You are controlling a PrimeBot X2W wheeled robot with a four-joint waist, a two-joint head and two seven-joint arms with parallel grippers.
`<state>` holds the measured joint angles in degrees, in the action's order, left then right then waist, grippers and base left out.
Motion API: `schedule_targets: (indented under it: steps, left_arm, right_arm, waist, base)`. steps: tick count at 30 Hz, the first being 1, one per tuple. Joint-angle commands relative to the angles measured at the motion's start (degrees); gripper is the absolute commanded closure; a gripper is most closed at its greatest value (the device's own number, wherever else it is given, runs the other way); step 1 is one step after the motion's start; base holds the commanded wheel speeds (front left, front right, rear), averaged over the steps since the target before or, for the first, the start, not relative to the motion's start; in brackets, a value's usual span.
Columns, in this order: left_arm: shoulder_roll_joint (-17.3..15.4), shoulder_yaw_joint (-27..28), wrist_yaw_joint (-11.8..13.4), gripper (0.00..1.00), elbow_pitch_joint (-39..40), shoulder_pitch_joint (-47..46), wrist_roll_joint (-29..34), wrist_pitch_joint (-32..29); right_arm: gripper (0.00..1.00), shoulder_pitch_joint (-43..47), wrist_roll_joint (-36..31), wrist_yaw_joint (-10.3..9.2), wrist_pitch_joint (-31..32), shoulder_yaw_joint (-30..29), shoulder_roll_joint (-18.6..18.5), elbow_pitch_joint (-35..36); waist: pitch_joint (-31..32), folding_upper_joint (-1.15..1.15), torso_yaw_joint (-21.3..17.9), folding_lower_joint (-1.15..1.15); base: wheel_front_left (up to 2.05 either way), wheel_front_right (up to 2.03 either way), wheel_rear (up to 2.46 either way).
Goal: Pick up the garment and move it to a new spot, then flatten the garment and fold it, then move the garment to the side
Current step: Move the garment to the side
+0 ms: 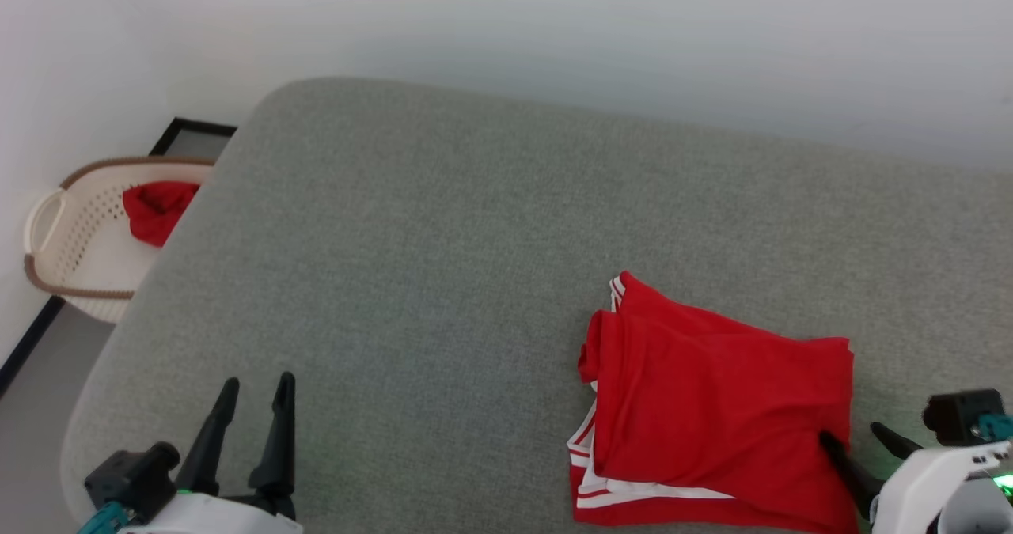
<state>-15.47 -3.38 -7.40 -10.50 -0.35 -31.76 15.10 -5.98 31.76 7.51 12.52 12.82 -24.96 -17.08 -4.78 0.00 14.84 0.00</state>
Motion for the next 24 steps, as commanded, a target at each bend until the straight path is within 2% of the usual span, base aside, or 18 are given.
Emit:
schedule_targets:
  steps: [1, 8, 9, 10, 17, 24]
  left_arm:
    - [0.3, -0.1, -0.2, 0.0, -0.1, -0.8, -0.2, 0.0]
    - [1.4, -1.1, -0.2, 0.0, -0.5, -2.5, -0.4, 0.0]
    - [1.5, -1.2, -0.2, 0.0, -0.6, -2.7, -0.4, 0.0]
    - [1.5, -1.2, -0.2, 0.0, -0.6, -2.9, -0.5, 0.0]
    - [1.9, -1.2, -0.2, 0.0, -0.8, -3.6, -0.8, 0.0]
    - [2.0, -1.1, -0.2, 0.0, -0.7, -3.9, -0.8, 0.0]
  right_arm:
    - [0.0, -1.0, 0.4, -0.04, 1.2, 0.3, 0.2, 0.2]
    - [0.0, -2.1, 1.8, -0.01, 12.6, 1.8, 1.2, 0.1]
    - [0.46, -2.3, 2.0, 0.0, 14.0, 2.2, 1.3, 0.3]
    - [1.0, -2.5, 2.2, 0.01, 15.2, 2.7, 1.3, 0.6]
    - [1.0, -4.0, 2.9, -0.01, 20.5, 2.6, -0.1, 3.1]
    - [1.0, -7.4, 2.8, -0.06, 22.0, 1.1, -2.9, 6.2]
  waist:
    - [-1.7, 0.0, 0.7, 0.0]
    - [-3.8, 0.0, 1.3, 0.0]
    - [-4.0, 0.0, 1.3, 0.0]
    - [-4.1, 0.0, 1.4, 0.0]
    - [-4.7, 0.0, 1.5, 0.0]
    - [-4.8, 0.0, 0.8, 0.0]
  base:
    - [0.0, 0.0, 0.0]
    - [0.0, 0.0, 0.0]
    - [0.0, 0.0, 0.0]
    - [0.0, 0.0, 0.0]
    - [0.0, 0.0, 0.0]
    - [0.0, 0.0, 0.0]
